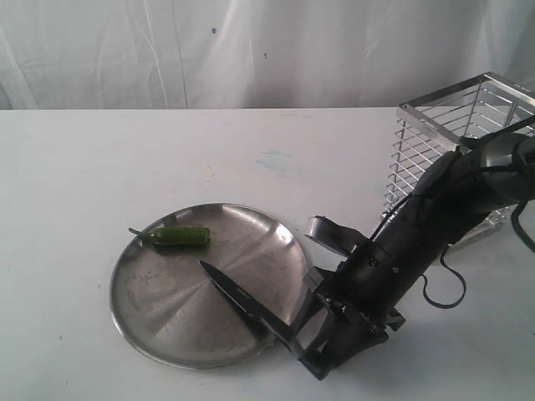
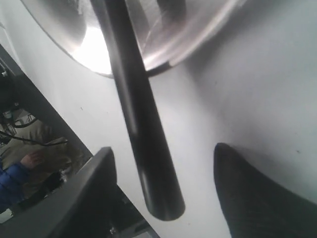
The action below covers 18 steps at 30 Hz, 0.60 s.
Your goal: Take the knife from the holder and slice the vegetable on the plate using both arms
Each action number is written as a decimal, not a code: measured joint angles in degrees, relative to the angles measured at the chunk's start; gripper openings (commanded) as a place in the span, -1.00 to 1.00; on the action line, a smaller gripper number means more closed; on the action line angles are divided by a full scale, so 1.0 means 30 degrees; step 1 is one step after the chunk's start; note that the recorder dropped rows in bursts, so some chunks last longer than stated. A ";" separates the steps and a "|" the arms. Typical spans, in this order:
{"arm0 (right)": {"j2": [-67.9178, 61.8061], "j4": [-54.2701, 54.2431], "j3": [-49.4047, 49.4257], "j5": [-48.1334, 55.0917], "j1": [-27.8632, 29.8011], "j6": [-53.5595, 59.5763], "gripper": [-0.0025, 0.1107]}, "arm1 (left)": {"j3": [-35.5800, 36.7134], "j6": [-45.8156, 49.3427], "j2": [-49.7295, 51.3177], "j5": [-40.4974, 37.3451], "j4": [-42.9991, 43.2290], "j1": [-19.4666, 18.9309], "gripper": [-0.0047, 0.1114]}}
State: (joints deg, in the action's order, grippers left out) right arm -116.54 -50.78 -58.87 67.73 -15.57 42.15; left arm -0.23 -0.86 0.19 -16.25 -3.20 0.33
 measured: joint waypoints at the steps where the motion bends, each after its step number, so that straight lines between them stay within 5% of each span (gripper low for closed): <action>1: 0.0000 -0.0158 0.0000 0.0000 0.0000 0.0102 0.01 | 0.0000 0.0000 0.0000 0.0000 0.0000 0.0000 -0.92; 18: -0.0261 -0.1021 0.0000 0.0173 -0.0588 0.0791 0.01 | 0.0000 0.0000 0.0000 0.0000 0.0000 0.0000 -0.92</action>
State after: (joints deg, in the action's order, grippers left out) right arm -117.32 -53.84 -58.87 68.25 -17.33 44.53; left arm -0.23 -0.86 0.19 -16.25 -3.20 0.33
